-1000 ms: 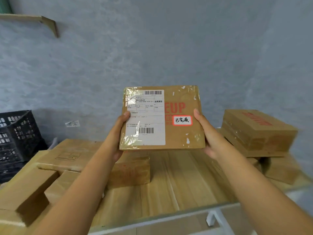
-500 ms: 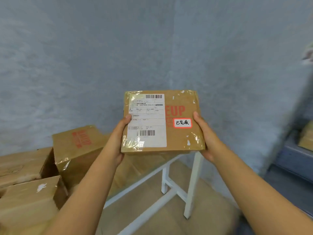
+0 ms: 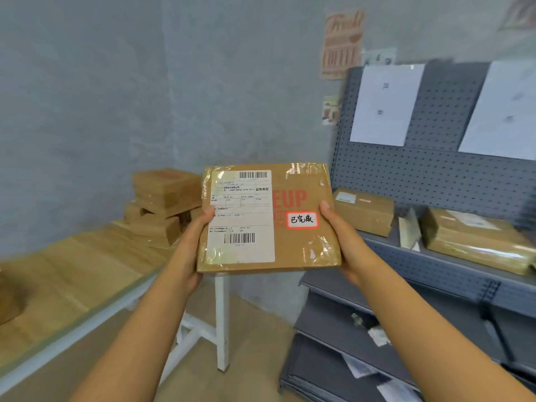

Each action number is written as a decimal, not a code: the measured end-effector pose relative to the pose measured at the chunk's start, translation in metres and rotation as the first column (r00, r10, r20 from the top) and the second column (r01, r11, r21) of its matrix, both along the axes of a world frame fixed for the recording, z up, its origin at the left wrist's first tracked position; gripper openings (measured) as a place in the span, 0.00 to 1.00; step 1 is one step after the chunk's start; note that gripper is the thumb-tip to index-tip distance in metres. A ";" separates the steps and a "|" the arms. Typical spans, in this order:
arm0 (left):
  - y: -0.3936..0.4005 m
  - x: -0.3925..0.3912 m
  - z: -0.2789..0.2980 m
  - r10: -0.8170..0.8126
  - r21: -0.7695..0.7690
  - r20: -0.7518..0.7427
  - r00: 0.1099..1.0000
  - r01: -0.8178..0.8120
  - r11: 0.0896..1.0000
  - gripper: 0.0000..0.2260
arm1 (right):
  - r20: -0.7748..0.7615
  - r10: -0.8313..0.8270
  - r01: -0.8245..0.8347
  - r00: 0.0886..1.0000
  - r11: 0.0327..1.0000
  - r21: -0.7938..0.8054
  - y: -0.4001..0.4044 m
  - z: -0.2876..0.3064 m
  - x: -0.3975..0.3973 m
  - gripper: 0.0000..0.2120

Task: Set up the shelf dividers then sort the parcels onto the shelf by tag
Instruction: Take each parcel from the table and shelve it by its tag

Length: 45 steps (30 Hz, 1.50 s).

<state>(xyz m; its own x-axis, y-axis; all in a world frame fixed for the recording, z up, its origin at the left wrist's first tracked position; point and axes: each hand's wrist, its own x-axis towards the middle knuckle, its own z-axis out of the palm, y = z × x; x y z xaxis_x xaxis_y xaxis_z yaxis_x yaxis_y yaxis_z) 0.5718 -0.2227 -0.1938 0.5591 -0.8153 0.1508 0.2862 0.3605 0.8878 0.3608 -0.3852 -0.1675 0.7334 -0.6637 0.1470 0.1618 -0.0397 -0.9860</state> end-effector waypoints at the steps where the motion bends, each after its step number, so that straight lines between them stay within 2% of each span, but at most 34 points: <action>1: -0.012 -0.018 0.000 -0.027 -0.005 0.004 1.000 0.027 1.000 0.14 | -0.004 -0.027 0.027 1.000 1.000 -0.005 -0.007 0.000 -0.022 0.28; 10: -0.100 -0.145 0.015 -0.254 -0.022 0.039 0.966 0.255 0.967 0.18 | 0.068 -0.241 0.239 0.968 0.970 0.037 -0.036 0.013 -0.181 0.25; 14: -0.134 -0.192 0.026 -0.374 -0.020 0.054 0.926 0.375 0.927 0.23 | 0.115 -0.352 0.347 0.929 0.936 0.057 -0.040 0.017 -0.238 0.24; 17: -0.157 -0.219 0.029 -0.458 0.004 0.057 0.887 0.458 0.889 0.26 | 0.102 -0.421 0.414 0.902 0.907 0.075 -0.040 0.014 -0.272 0.26; 21: -0.184 -0.243 0.028 -0.541 0.029 0.046 0.840 0.540 0.841 0.22 | 0.101 -0.496 0.488 0.862 0.868 0.093 -0.041 0.010 -0.302 0.29; 24: -0.200 -0.256 0.021 -0.593 0.066 0.074 0.802 0.589 0.805 0.23 | 0.108 -0.535 0.520 0.838 0.843 0.138 -0.042 0.004 -0.315 0.28; 28: -0.220 -0.261 0.010 -0.639 0.128 0.106 0.762 0.627 0.768 0.25 | 0.107 -0.566 0.540 0.817 0.817 0.200 -0.052 -0.016 -0.322 0.28; 35: -0.276 -0.272 -0.009 -0.688 0.170 0.034 0.725 0.674 0.719 0.25 | 0.053 -0.616 0.583 0.786 0.767 0.268 -0.106 -0.033 -0.332 0.26; 45: -0.425 -0.324 0.002 -0.629 0.182 0.033 0.777 0.614 0.768 0.19 | 0.071 -0.644 0.604 0.762 0.747 0.278 -0.266 -0.022 -0.375 0.24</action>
